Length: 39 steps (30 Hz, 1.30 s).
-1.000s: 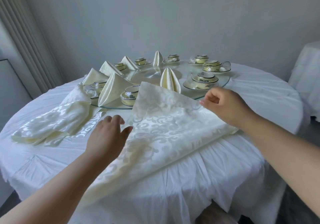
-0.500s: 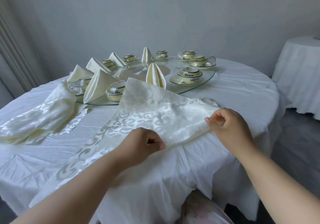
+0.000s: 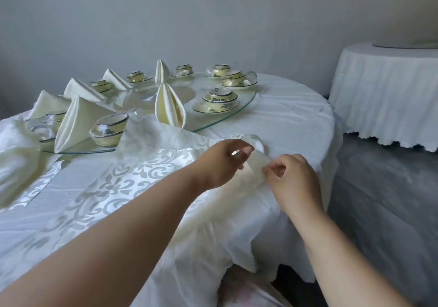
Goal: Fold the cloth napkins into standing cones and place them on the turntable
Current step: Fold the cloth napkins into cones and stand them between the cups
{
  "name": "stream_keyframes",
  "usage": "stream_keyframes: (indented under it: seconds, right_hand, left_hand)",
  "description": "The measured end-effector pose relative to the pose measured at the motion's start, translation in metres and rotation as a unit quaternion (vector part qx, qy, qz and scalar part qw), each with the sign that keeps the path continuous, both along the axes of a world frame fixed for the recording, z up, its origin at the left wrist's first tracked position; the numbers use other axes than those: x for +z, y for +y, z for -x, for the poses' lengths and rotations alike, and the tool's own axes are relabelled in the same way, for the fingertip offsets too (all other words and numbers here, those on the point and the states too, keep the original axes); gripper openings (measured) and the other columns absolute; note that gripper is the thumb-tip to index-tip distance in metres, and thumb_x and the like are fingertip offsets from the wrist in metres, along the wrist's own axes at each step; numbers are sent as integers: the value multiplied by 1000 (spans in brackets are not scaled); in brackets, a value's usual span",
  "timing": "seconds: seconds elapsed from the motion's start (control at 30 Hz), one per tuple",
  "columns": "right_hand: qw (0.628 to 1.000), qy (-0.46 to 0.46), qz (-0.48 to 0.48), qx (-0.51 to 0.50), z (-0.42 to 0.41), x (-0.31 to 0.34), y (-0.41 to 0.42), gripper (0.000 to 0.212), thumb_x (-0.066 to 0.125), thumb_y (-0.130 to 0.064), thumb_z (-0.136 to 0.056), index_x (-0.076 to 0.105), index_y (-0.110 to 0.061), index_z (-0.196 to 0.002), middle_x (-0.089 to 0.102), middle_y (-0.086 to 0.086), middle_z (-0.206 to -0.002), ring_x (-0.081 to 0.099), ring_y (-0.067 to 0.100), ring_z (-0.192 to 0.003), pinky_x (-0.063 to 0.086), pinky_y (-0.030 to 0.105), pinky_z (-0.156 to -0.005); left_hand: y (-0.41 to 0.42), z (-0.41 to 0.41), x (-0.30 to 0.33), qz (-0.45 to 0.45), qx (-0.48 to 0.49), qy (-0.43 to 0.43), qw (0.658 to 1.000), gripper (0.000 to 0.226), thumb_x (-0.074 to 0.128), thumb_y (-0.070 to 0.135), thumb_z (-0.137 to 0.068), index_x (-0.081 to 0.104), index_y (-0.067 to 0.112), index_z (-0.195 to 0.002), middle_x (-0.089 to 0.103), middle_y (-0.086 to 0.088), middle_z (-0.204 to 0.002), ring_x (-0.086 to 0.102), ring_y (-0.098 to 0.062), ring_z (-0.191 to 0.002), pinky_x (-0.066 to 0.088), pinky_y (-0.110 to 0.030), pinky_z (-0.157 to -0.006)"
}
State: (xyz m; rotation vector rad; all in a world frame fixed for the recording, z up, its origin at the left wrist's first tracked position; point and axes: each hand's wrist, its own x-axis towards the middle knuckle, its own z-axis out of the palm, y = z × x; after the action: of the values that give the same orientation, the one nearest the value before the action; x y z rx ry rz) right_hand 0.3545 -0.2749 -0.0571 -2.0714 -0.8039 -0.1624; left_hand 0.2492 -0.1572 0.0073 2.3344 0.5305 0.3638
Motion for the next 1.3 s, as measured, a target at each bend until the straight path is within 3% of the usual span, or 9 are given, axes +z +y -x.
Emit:
stream_keyframes:
  seconds: [0.27,0.37,0.47,0.57,0.67,0.83,1.03,1.13,1.3]
  right_hand:
    - [919,341,-181,76,-35,17,3,14,57,-19,-94,61,-13,-82,65,10,-92,64,19,-72,54,37,-80]
    - [843,469,-237,116,-38,32,14,22,50,-20,-99,55,-4,-86,57,23,-92,62,27,-74,58,34,-67]
    - [771,580,-216,149,-37,44,37,36,47,-31,-100,51,4,-100,58,22,-88,62,30,-72,58,33,-52]
    - [745,617,-134,216,-31,45,60,54,43,-46,-98,58,2,-117,63,16,-93,63,24,-75,53,30,-59]
    - [722,618,-188,248,-28,42,69,36,48,-32,-96,65,-4,-111,68,13,-101,64,24,-88,51,36,-78]
    - [678,617,-331,224,-31,36,65,14,51,-11,-94,61,-5,-101,65,9,-86,65,18,-71,54,27,-55]
    - [750,532,-373,126,-72,46,45,31,59,11,-80,45,-17,-76,59,7,-73,60,20,-64,46,30,-60]
    - [839,395,-374,-18,-97,48,24,39,62,14,-73,46,-21,-73,52,3,-82,53,22,-78,43,33,-68]
    - [899,166,-368,-168,-112,44,14,35,62,5,-70,47,-27,-69,47,2,-88,49,15,-73,42,19,-63]
  left_hand:
    - [22,-42,-25,151,55,-63,985,20,66,27,-90,73,11,-97,67,-4,-88,56,-14,-73,53,-29,-74]
    - [28,-34,-34,413,89,-240,874,16,62,19,-90,71,8,-98,63,-13,-90,54,-24,-80,48,-33,-76]
    - [39,-26,-36,507,91,-305,801,21,55,19,-92,67,6,-105,65,-13,-85,60,-24,-72,53,-35,-70]
    - [42,-24,-35,518,89,-315,791,37,57,23,-88,60,0,-118,64,-18,-97,65,-27,-77,56,-36,-69]
    - [42,-23,-36,511,105,-319,792,33,54,18,-93,61,-2,-119,61,-20,-105,61,-30,-88,51,-41,-82]
    - [41,-24,-39,485,92,-321,809,28,49,14,-96,63,-1,-115,66,-16,-101,63,-25,-89,52,-37,-85]
    - [29,-28,-39,438,62,-316,839,19,50,5,-95,68,3,-93,70,-6,-88,66,-12,-78,55,-24,-77]
    - [23,-31,-42,377,45,-276,883,17,51,5,-96,68,7,-96,69,-5,-89,64,-12,-82,54,-22,-81]
    - [19,-35,-42,318,24,-202,926,18,49,12,-98,64,16,-108,59,-7,-117,61,-15,-103,50,-26,-89]
